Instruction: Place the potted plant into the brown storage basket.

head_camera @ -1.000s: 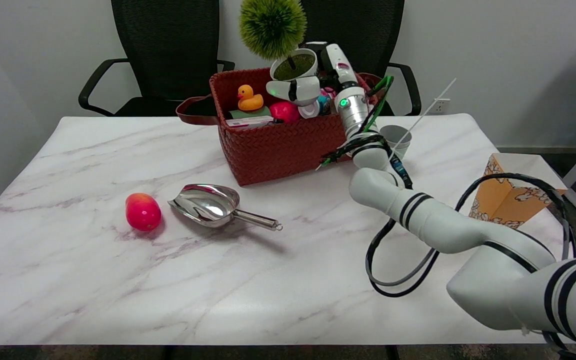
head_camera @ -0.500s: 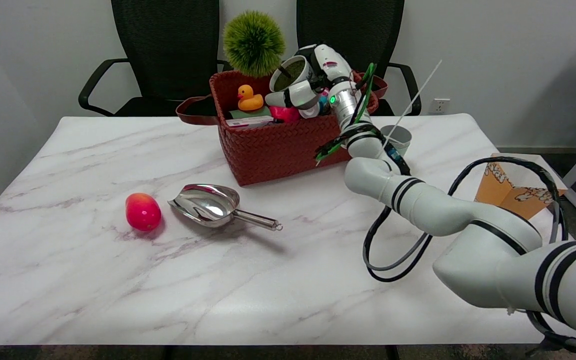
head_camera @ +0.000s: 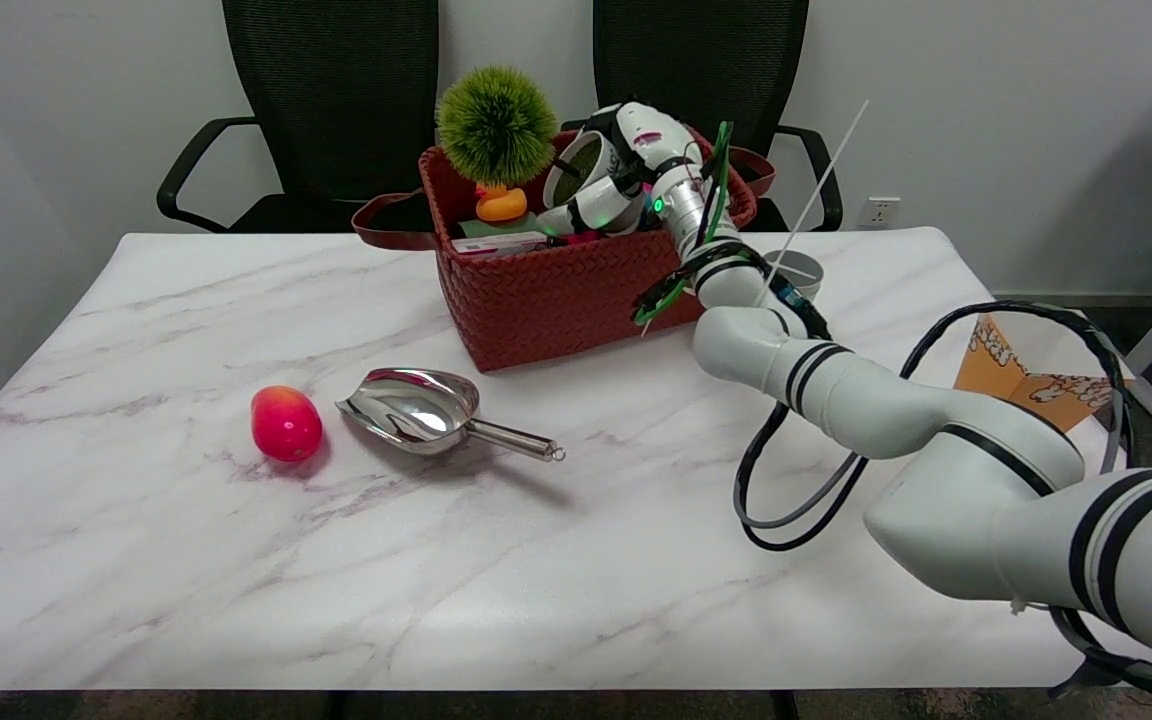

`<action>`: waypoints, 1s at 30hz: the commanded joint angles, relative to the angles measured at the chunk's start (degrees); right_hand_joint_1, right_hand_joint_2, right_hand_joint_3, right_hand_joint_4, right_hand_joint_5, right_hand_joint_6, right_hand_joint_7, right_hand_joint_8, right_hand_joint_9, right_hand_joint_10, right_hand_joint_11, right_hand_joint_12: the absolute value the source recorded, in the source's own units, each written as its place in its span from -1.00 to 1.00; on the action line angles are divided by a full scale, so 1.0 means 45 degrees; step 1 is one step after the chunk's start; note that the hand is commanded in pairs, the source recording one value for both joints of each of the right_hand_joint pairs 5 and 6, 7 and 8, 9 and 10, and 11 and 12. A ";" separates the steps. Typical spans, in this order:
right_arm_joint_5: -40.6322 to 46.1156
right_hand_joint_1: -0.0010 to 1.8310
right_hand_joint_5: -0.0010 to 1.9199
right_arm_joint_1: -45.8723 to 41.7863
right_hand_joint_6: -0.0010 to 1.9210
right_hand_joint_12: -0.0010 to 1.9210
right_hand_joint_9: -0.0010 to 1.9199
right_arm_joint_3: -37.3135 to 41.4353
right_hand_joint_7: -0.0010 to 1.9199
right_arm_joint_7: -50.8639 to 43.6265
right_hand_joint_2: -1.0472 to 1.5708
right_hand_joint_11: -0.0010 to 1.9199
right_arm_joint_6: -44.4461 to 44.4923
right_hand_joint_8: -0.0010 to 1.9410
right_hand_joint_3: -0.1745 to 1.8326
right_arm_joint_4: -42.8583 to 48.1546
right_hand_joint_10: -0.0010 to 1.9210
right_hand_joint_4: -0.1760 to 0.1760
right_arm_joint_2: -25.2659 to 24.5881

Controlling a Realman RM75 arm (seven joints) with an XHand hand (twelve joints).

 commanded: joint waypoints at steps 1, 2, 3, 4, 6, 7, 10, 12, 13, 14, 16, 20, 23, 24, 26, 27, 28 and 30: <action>-0.0352 0.18 -0.39 0.0139 -0.39 -0.40 -0.04 0.0124 0.16 -0.0249 -0.14 -0.40 -0.0968 0.14 -0.26 0.0011 -0.04 0.00 0.0079; -0.0335 0.17 -0.59 0.0122 -0.59 -0.41 -0.10 0.0162 0.14 -0.0248 -0.16 -0.41 -0.0990 0.12 -0.26 0.0030 -0.10 0.00 0.0079; -0.0334 0.17 -0.71 0.0121 -0.71 -0.42 -0.17 0.0198 0.11 -0.0248 -0.18 -0.42 -0.1008 0.10 -0.25 0.0031 -0.17 0.00 0.0079; -0.0334 0.17 -0.77 0.0104 -0.77 -0.43 -0.30 0.0234 0.02 -0.0231 -0.20 -0.43 -0.1026 0.01 -0.24 0.0047 -0.30 0.00 0.0079; -0.0283 0.17 -0.84 0.0018 -0.84 -0.47 -0.43 0.0408 -0.14 -0.0110 -0.25 -0.47 -0.1184 -0.15 -0.22 0.0220 -0.43 0.00 0.0096; -0.0264 0.17 -0.86 -0.0002 -0.86 -0.48 -0.45 0.0446 -0.19 -0.0056 -0.25 -0.48 -0.1187 -0.20 -0.22 0.0275 -0.45 0.00 0.0114; 0.0158 0.17 -0.88 -0.0178 -0.88 -0.50 -0.51 0.0484 -0.31 -0.0035 -0.27 -0.50 -0.1239 -0.32 -0.25 0.0666 -0.51 0.00 0.0256; 0.0611 0.17 -0.90 -0.0284 -0.90 -0.51 -0.53 0.0502 -0.37 -0.0035 -0.29 -0.51 -0.1276 -0.38 -0.25 0.0895 -0.53 0.00 0.0309; 0.0675 0.17 -0.91 -0.0304 -0.91 -0.56 -0.60 0.0502 -0.47 -0.0035 -0.33 -0.56 -0.1292 -0.47 -0.25 0.0953 -0.60 0.00 0.0327; 0.0884 0.17 -0.91 -0.0357 -0.91 -0.58 -0.62 0.0502 -0.53 -0.0035 -0.35 -0.58 -0.1311 -0.54 -0.25 0.1042 -0.62 0.00 0.0379; 0.1100 0.18 -0.91 -0.0462 -0.91 -0.67 -0.70 0.0502 -0.66 -0.0035 -0.42 -0.67 -0.1311 -0.66 -0.36 0.1233 -0.70 0.00 0.0432; 0.1533 0.17 -0.91 -0.0822 -0.91 -0.69 -0.71 0.0823 -0.68 -0.0035 -0.45 -0.69 -0.1168 -0.69 -0.50 0.2184 -0.71 0.00 0.0648; 0.2127 0.14 -0.92 -0.1309 -0.92 -0.70 -0.69 0.1224 -0.67 0.0070 -0.46 -0.70 -0.0822 -0.67 -0.57 0.3542 -0.69 0.00 0.0892; 0.2285 0.13 -0.93 -0.1484 -0.93 -0.73 -0.69 0.1364 -0.67 0.0072 -0.46 -0.73 -0.0563 -0.67 -0.59 0.3968 -0.69 0.00 0.0996; 0.2312 0.12 -0.94 -0.1716 -0.94 -0.76 -0.69 0.1560 -0.67 0.0072 -0.46 -0.76 -0.0257 -0.67 -0.64 0.4794 -0.69 0.00 0.1190; 0.2312 0.12 -0.94 -0.1795 -0.94 -0.77 -0.69 0.1636 -0.67 0.0072 -0.46 -0.77 -0.0159 -0.67 -0.66 0.5086 -0.69 0.00 0.1215; 0.2312 0.11 -0.95 -0.1918 -0.95 -0.77 -0.70 0.1829 -0.67 0.0072 -0.44 -0.77 0.0016 -0.68 -0.67 0.5630 -0.70 0.00 0.1355; 0.2329 0.11 -0.95 -0.2201 -0.95 -0.78 -0.70 0.2113 -0.68 0.0072 -0.42 -0.78 0.0353 -0.68 -0.67 0.6447 -0.70 0.00 0.1604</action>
